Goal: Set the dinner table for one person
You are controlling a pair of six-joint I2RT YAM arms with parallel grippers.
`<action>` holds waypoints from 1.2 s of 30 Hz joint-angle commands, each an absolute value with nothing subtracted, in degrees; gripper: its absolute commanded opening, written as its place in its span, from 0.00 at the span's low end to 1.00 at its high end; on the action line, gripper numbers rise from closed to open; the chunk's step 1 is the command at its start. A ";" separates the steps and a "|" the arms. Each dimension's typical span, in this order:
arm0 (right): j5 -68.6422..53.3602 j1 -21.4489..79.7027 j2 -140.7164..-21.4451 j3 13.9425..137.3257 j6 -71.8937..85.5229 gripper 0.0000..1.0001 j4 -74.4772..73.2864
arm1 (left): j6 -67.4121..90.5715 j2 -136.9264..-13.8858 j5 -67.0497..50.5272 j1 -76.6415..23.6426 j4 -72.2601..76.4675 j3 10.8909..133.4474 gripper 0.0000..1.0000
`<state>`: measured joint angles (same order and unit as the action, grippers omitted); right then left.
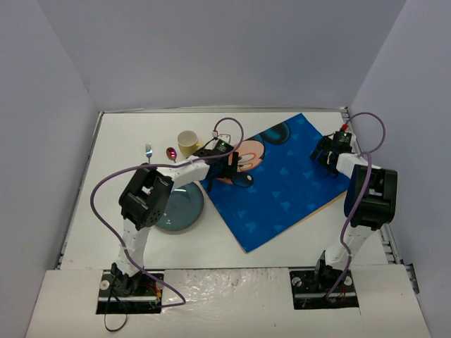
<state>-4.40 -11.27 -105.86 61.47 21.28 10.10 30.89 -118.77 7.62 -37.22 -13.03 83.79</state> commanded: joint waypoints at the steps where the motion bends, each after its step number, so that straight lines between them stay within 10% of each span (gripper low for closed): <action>1: -5.82 -11.08 -104.41 62.54 21.29 0.71 13.13 | 34.43 -118.66 8.27 -35.88 -19.56 80.60 0.86; 36: -9.02 -28.27 -102.99 52.66 24.67 0.70 22.04 | 37.71 -117.49 7.94 -32.34 -19.29 77.09 0.86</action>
